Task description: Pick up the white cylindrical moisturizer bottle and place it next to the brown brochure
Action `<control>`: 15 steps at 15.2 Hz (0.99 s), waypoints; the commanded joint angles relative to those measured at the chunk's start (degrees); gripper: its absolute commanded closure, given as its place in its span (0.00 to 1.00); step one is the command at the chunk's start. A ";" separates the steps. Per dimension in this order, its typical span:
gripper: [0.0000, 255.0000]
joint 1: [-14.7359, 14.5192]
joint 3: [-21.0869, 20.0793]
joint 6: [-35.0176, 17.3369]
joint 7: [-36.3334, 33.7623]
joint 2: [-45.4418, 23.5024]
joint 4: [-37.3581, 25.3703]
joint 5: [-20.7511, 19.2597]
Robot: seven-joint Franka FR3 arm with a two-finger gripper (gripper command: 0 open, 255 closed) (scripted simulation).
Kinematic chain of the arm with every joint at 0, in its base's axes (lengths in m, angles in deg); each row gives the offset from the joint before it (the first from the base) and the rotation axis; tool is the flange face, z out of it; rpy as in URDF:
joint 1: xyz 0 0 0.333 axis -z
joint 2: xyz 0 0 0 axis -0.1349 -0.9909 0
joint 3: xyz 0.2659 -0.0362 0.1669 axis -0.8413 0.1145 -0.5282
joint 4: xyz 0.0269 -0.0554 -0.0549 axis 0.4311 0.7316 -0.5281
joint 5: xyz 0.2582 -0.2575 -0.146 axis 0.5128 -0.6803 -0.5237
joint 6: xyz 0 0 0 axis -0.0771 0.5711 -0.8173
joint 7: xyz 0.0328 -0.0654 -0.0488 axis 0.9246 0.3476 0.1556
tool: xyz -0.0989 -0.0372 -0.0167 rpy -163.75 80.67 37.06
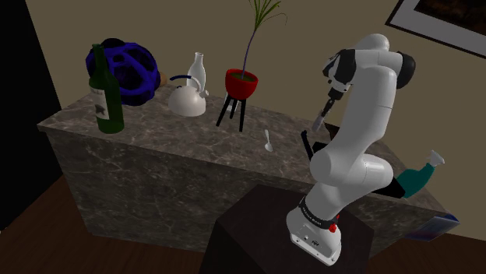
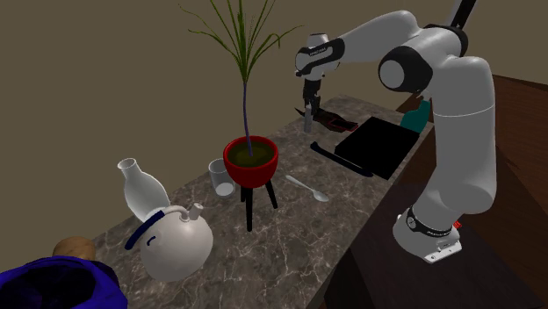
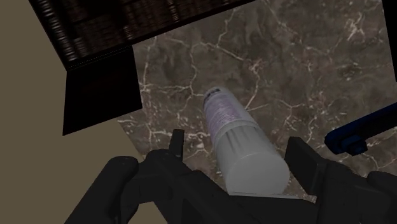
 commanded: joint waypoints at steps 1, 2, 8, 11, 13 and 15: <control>0.00 0.00 0.00 0.00 0.00 0.00 0.00 0.00; 0.00 0.00 0.00 0.00 0.00 0.00 0.00 0.00; 0.00 0.16 0.67 6.43 -0.87 1.70 -5.00 -1.22; 0.00 0.16 0.67 6.43 -0.87 1.71 -5.00 -1.22; 0.00 0.16 0.67 6.43 -0.87 1.71 -5.00 -1.22; 0.00 0.16 0.67 6.43 -0.87 1.71 -5.00 -1.22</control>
